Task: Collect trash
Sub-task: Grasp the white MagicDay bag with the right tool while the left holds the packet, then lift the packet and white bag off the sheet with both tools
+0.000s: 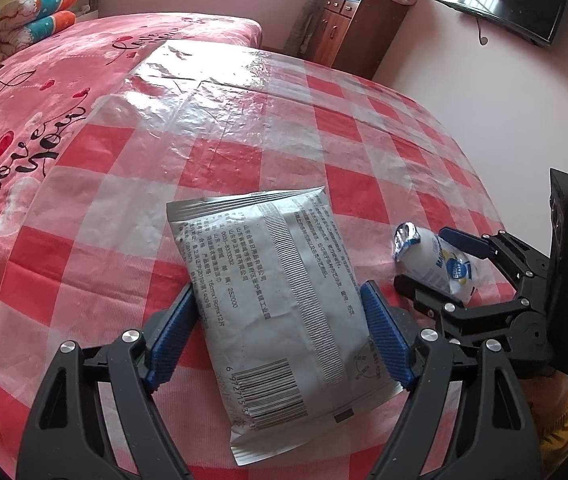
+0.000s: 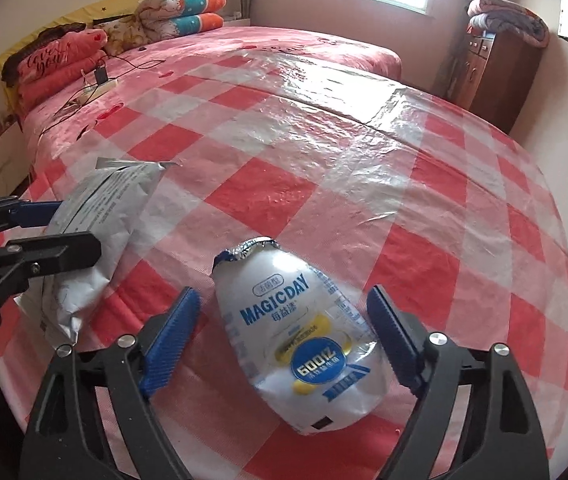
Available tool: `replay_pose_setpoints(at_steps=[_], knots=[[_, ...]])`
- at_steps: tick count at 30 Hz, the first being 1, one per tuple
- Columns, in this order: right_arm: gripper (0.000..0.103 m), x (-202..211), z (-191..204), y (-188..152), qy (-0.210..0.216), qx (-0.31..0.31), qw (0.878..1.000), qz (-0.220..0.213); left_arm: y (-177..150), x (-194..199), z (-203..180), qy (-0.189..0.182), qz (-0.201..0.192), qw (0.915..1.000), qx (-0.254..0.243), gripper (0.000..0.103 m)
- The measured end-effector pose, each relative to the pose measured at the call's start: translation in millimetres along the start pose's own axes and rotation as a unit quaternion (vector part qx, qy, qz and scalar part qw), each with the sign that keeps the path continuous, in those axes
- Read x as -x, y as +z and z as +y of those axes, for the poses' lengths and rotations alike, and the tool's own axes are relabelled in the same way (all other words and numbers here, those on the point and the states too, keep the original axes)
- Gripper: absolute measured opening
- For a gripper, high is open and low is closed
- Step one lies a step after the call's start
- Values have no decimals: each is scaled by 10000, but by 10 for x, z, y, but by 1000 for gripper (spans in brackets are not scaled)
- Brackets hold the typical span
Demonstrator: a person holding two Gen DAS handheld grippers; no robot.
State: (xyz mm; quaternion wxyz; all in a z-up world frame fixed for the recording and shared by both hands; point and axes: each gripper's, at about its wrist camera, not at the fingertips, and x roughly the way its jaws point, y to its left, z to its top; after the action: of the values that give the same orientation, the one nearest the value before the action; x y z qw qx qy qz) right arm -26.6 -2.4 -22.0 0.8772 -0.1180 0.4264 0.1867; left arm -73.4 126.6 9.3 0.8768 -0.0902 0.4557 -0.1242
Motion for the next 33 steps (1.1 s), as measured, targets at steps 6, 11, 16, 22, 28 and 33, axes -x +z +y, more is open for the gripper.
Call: replay_pose_setpoints(at_steps=[6, 11, 16, 22, 28, 33], knots=[[71, 56, 82, -27, -25, 4, 10000, -40, -54, 34, 7, -29, -6, 10000, -25, 81], [71, 82, 88, -61, -51, -106, 9999, -80, -100, 70, 8, 25, -32, 10000, -80, 81], [69, 121, 68, -92, -1, -280, 9995, -133, -142, 113, 39, 54, -49, 10000, -62, 81], [64, 177, 43, -117, 89, -526, 9984, -192, -182, 212, 64, 120, -126, 9998, -84, 81], [58, 226, 71, -114, 112, -642, 9976, -229, -207, 332, 95, 191, -243, 9995, -100, 81], [58, 237, 108, -122, 156, -684, 9973, -209, -236, 402, 137, 234, -283, 9993, -106, 79]])
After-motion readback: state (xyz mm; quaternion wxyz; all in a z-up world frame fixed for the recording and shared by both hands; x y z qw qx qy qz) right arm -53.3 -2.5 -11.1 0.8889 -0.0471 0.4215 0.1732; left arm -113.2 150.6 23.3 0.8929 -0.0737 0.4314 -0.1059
